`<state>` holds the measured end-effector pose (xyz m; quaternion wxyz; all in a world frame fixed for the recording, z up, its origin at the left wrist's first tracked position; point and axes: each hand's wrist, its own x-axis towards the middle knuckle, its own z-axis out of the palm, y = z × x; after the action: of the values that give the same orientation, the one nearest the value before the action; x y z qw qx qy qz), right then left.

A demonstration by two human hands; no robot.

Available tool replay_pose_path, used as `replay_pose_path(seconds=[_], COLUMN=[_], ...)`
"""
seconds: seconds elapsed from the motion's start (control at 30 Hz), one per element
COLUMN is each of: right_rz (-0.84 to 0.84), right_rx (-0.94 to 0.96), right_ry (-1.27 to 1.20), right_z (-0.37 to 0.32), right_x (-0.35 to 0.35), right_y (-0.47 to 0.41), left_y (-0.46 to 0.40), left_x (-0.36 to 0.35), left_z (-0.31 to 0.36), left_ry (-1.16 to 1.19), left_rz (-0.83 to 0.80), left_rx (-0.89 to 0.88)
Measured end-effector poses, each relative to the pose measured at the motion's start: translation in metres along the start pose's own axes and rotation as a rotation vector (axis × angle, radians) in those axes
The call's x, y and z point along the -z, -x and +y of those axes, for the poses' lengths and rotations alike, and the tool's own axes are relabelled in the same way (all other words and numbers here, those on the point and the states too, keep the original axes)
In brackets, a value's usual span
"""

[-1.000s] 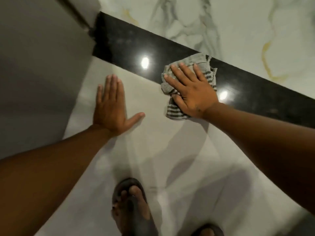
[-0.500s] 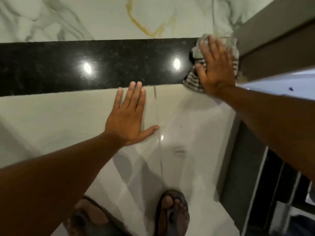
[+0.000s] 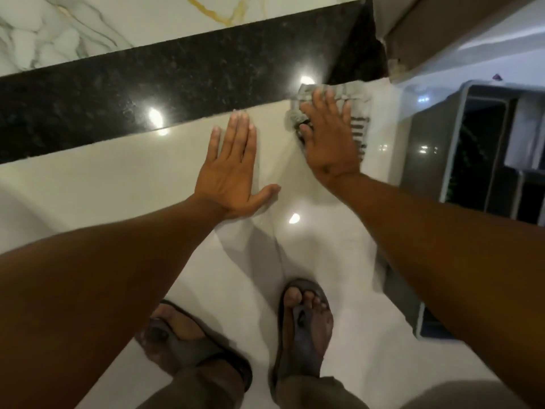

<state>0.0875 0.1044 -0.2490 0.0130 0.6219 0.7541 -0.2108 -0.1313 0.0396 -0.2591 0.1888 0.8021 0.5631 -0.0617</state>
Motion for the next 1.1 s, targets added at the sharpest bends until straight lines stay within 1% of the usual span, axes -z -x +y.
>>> replay_pose_path(seconds=[0.03,0.1,0.17,0.27,0.33,0.4,0.43,0.5,0.57,0.6,0.63,0.7,0.77,0.87,0.93,1.0,1.1], right_rz=[-0.018,-0.018,0.043,0.066,0.091,0.189,0.242,0.335,0.444,0.466,0.45,0.356,0.319,0.338,0.293,0.238,0.104], right_rx=[-0.013,-0.117,-0.316,-0.62,-0.79,-0.946,-1.002,-1.092,-1.175,-1.209,-1.232,-1.231,-1.168,-1.075,-1.019,-0.979,-0.895], right_ry=[-0.118,-0.414,-0.638,-0.836,-1.112,-1.408,-1.491,-1.538,-1.523,-1.476,-1.393,-1.144,-0.903,-0.664,-0.568,-0.532,-0.417], right_z=[-0.011,-0.025,-0.027,-0.019,-0.01,0.007,0.018,0.042,0.065,0.074,0.08,0.087,0.089,0.077,0.062,0.04,0.017], right_x=[-0.004,0.002,0.03,0.084,0.108,0.132,0.143,0.16,0.169,0.169,0.168,0.163,0.156,0.145,0.13,0.111,0.084], right_y=[0.003,0.018,0.043,0.098,0.133,0.169,0.187,0.216,0.236,0.241,0.243,0.24,0.233,0.217,0.206,0.197,0.194], left_y=[-0.002,0.003,0.014,0.035,0.042,0.042,0.041,0.035,0.028,0.025,0.023,0.022,0.024,0.033,0.039,0.044,0.047], left_x=[0.0,0.004,0.018,0.051,0.066,0.079,0.084,0.089,0.092,0.091,0.09,0.086,0.082,0.079,0.077,0.076,0.071], left_z=[0.0,0.008,0.027,0.062,0.079,0.1,0.11,0.125,0.138,0.142,0.144,0.147,0.145,0.138,0.135,0.134,0.132], left_ry=[-0.001,-0.021,-0.019,-0.04,-0.052,-0.059,-0.061,-0.059,-0.062,-0.066,-0.076,-0.098,-0.106,-0.095,-0.074,-0.051,-0.047], left_rz=[-0.021,-0.042,-0.04,-0.089,-0.122,-0.135,-0.137,-0.137,-0.135,-0.129,-0.12,-0.107,-0.114,-0.13,-0.14,-0.151,-0.135], left_rx=[-0.004,-0.017,-0.076,-0.163,-0.19,-0.233,-0.254,-0.283,-0.312,-0.321,-0.326,-0.341,-0.344,-0.322,-0.317,-0.302,-0.282])
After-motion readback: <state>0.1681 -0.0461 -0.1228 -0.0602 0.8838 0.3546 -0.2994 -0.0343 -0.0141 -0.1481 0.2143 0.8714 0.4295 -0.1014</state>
